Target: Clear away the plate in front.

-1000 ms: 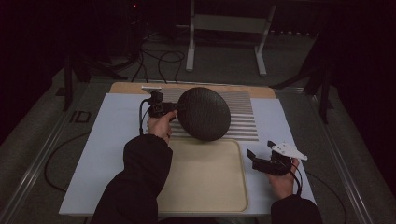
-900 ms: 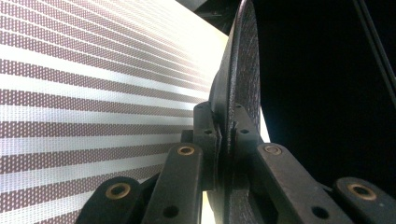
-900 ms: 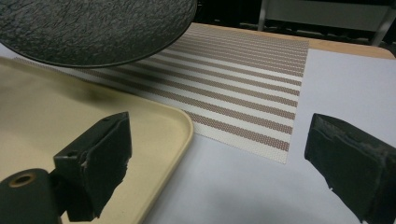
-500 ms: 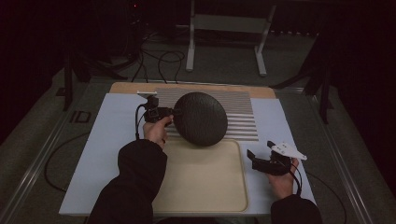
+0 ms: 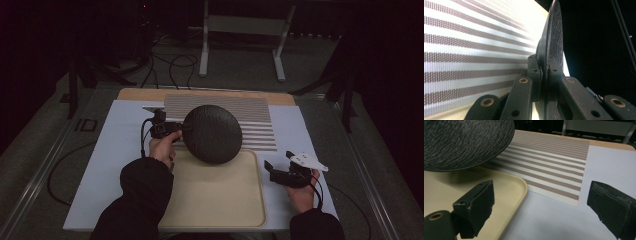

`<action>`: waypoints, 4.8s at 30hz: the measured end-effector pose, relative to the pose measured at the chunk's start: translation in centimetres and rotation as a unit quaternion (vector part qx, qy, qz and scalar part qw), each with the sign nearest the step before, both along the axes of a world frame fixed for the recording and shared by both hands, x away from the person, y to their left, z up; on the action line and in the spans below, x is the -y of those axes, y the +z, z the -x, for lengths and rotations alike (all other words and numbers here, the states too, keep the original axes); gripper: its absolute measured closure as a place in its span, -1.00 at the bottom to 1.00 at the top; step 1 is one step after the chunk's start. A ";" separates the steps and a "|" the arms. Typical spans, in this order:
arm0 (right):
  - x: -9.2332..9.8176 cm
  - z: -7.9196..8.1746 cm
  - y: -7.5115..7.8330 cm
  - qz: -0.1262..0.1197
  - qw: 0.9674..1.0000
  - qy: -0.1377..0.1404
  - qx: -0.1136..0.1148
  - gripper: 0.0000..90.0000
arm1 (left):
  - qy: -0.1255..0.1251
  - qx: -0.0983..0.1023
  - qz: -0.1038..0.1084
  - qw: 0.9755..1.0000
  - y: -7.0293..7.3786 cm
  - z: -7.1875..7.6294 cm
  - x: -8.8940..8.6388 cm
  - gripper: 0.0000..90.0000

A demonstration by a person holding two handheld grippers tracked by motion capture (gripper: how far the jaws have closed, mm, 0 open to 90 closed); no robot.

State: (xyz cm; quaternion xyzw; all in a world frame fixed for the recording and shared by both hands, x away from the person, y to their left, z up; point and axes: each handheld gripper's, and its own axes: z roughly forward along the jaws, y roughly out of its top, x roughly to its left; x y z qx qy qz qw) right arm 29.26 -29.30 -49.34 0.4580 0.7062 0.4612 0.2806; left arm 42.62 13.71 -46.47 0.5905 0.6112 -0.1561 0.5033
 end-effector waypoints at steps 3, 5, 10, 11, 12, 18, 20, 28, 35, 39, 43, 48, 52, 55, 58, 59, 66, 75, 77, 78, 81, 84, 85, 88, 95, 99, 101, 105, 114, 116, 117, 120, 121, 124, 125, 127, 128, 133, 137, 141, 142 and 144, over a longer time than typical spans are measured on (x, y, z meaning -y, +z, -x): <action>0.0 0.0 0.0 0.001 1.000 0.000 0.000 -0.83 | -0.001 -0.001 0.001 1.000 -0.1 0.4 -0.2 0.92; 0.0 0.0 0.0 0.002 1.000 0.001 0.000 -0.83 | -0.005 -0.001 0.001 1.000 -0.2 0.6 -0.3 0.92; 0.0 0.0 0.0 0.001 1.000 -0.001 0.000 -0.83 | -0.013 0.001 0.000 1.000 -0.4 1.3 -0.4 0.92; 0.0 0.0 0.0 0.001 1.000 -0.001 0.000 -0.83 | -0.013 0.001 0.000 1.000 -0.4 1.3 -0.4 0.92; 0.0 0.0 0.0 0.000 1.000 -0.001 0.000 -0.83 | -0.015 0.000 0.002 1.000 -0.6 1.6 -0.5 0.92; 0.0 0.0 0.0 0.002 1.000 -0.001 0.000 -0.83 | -0.028 -0.003 0.008 1.000 -1.2 2.9 -0.8 0.91; 0.0 0.0 0.0 0.003 1.000 0.000 0.000 -0.83 | -0.032 -0.001 0.004 0.999 -1.4 3.3 -0.8 0.91; 0.0 0.0 0.0 0.002 1.000 -0.002 0.001 -0.83 | -0.046 -0.007 0.022 0.999 -2.3 5.2 -1.4 0.91; -0.1 0.0 0.0 0.005 1.000 -0.002 -0.001 -0.83 | -0.061 -0.013 0.020 0.998 -2.8 6.9 -2.2 0.91; -0.1 0.0 -0.1 0.007 1.000 -0.002 -0.001 -0.83 | -0.066 -0.022 0.024 0.997 -3.4 8.1 -2.6 0.91; -0.2 0.1 0.0 0.010 1.000 -0.001 0.000 -0.83 | -0.073 -0.030 0.024 0.997 -3.9 9.0 -3.0 0.90; -0.3 0.1 -0.1 0.011 1.000 -0.001 -0.002 -0.83 | -0.077 -0.042 0.023 0.996 -4.6 9.7 -3.2 0.90; -0.4 0.1 -0.1 0.011 1.000 -0.001 -0.001 -0.83 | -0.076 -0.050 0.011 0.996 -5.0 9.8 -3.0 0.91; -0.3 0.1 -0.1 0.012 1.000 -0.002 -0.001 -0.83 | -0.080 -0.046 -0.001 0.996 -5.0 9.8 -3.0 0.91; -0.3 0.0 -0.1 0.012 1.000 -0.004 -0.001 -0.83 | -0.087 -0.049 -0.013 0.995 -4.9 9.6 -3.0 0.88; -0.3 0.0 -0.1 0.011 1.000 -0.003 -0.001 -0.83 | -0.096 -0.045 -0.042 0.993 -4.8 9.6 -3.0 0.88; -0.3 0.0 -0.1 0.012 1.000 -0.004 -0.001 -0.83 | -0.099 -0.031 -0.066 0.992 -4.4 9.8 -3.4 0.81; -0.3 0.0 -0.2 0.012 1.000 -0.005 -0.002 -0.83 | -0.109 -0.035 -0.147 0.982 -5.0 9.8 -3.3 0.46; -0.3 0.0 -0.2 0.012 1.000 -0.005 -0.003 -0.83 | -0.123 -0.026 -0.167 0.978 -4.5 9.8 -3.0 0.33; -0.4 0.0 -0.2 0.012 1.000 -0.003 -0.003 -0.83 | -0.130 -0.023 -0.173 0.976 -4.3 9.8 -2.9 0.26; -0.4 0.0 -0.2 0.012 1.000 -0.003 -0.003 -0.83 | -0.135 -0.015 -0.183 0.974 -4.1 9.9 -2.7 0.14; -0.4 0.0 -0.1 0.012 1.000 -0.005 -0.002 -0.83 | -0.128 0.010 -0.186 0.974 -3.6 9.8 -2.8 0.00; -0.3 0.0 -0.2 0.012 1.000 -0.004 -0.002 -0.83 | -0.130 0.028 -0.184 0.974 -3.2 9.9 -2.9 -0.06; -0.4 0.0 -0.2 0.012 1.000 -0.002 -0.003 -0.83 | -0.130 0.054 -0.183 0.973 -2.7 9.9 -3.1 -0.20; -0.4 0.0 -0.2 0.012 1.000 -0.001 -0.003 -0.83 | -0.111 0.114 -0.180 0.971 -1.8 10.1 -4.0 -0.43; -0.5 0.0 -0.2 0.014 1.000 0.002 -0.003 -0.83 | -0.096 0.157 -0.189 0.965 -0.9 10.4 -4.5 -0.47; -0.5 0.1 -0.2 0.013 1.000 0.003 -0.002 -0.83 | -0.094 0.176 -0.192 0.961 -0.6 10.6 -4.7 -0.52; -0.6 0.1 -0.1 0.012 1.000 0.004 -0.002 -0.83 | -0.086 0.214 -0.209 0.950 0.2 11.0 -5.0 -0.60; -0.8 0.5 0.2 0.009 1.000 0.016 0.002 -0.83 | -0.060 0.267 -0.243 0.931 1.3 11.8 -6.2 -0.75; -0.9 0.6 0.2 0.009 1.000 0.021 0.002 -0.83 | -0.055 0.277 -0.252 0.925 1.4 12.0 -6.5 -0.83; -0.9 0.7 0.3 0.009 1.000 0.023 0.003 -0.83 | -0.052 0.282 -0.253 0.924 1.5 12.1 -6.7 -0.88; -1.0 1.0 0.3 0.006 1.000 0.028 0.003 -0.83 | -0.043 0.292 -0.256 0.920 1.6 12.4 -7.5 -1.00; -1.0 1.1 0.4 0.006 1.000 0.030 0.005 -0.83 | -0.036 0.297 -0.259 0.918 1.6 12.5 -7.8 -1.00; -1.0 1.5 0.4 0.005 0.999 0.035 0.009 -0.83 | -0.025 0.310 -0.261 0.914 1.7 12.9 -8.7 -1.00; -1.0 1.6 0.4 0.004 0.999 0.035 0.011 -0.83 | -0.021 0.314 -0.261 0.912 1.6 13.1 -9.0 -1.00; -0.9 1.8 0.4 0.002 0.999 0.037 0.014 -0.83 | -0.010 0.328 -0.266 0.906 1.6 13.5 -9.6 -1.00; -0.9 1.9 0.4 0.000 0.999 0.037 0.015 -0.83 | -0.001 0.337 -0.268 0.902 1.5 13.9 -10.0 -1.00; -0.9 2.3 0.4 -0.004 0.999 0.043 0.019 -0.83 | 0.013 0.365 -0.284 0.886 0.9 15.1 -11.1 -1.00; -0.9 2.6 0.3 -0.005 0.999 0.046 0.023 -0.83 | 0.028 0.372 -0.286 0.883 0.5 15.7 -12.0 -1.00; -0.9 2.9 0.4 -0.008 0.998 0.047 0.030 -0.83 | 0.038 0.370 -0.295 0.880 -0.1 16.0 -12.5 -1.00; -0.8 2.9 0.4 -0.009 0.998 0.047 0.030 -0.83 | 0.037 0.368 -0.300 0.879 -0.3 16.0 -12.6 -1.00; -0.7 3.0 0.5 -0.011 0.998 0.048 0.033 -0.83 | 0.036 0.367 -0.306 0.878 -0.7 16.0 -12.7 -1.00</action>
